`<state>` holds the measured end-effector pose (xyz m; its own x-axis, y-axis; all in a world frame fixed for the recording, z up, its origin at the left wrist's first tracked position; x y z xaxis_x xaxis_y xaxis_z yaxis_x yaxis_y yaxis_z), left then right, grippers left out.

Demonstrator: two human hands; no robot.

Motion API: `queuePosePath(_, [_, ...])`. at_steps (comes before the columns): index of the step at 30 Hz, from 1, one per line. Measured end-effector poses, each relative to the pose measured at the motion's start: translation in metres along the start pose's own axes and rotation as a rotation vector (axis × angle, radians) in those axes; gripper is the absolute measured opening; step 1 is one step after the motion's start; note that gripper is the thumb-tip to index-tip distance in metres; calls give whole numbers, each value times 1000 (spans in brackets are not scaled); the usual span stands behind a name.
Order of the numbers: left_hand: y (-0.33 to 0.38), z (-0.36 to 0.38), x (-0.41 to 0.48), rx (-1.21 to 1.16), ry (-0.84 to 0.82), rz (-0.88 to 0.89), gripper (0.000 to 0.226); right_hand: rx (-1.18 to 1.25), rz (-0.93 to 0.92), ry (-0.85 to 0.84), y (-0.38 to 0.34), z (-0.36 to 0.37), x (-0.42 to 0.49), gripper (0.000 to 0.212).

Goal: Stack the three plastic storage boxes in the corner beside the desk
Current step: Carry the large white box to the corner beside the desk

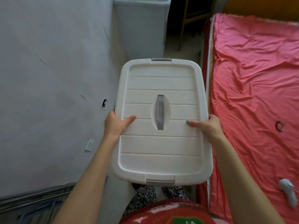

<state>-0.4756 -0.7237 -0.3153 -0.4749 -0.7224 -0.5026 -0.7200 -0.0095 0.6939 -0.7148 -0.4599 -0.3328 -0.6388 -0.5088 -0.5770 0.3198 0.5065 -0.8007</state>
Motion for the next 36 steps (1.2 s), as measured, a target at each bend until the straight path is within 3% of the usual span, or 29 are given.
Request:
queuePosePath(14, [38,-52,-31,-12,35,157,61,144,-150,27,-56,13,-71,43])
queuePosePath(36, [38,-128,11,-30,20,252,63,197,-188,81,-99,79,-69,46])
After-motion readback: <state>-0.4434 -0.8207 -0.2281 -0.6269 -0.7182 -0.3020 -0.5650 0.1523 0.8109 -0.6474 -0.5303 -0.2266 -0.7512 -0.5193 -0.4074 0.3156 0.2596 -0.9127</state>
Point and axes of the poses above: each hand's wrist, its own x-axis towards the middle knuckle, its own z-axis out of the palm, y = z × x, the point moved 4 cm from there along x, towards the middle knuckle, and after that the axes turned 15 degrees about -y, right-handed, at the moved point
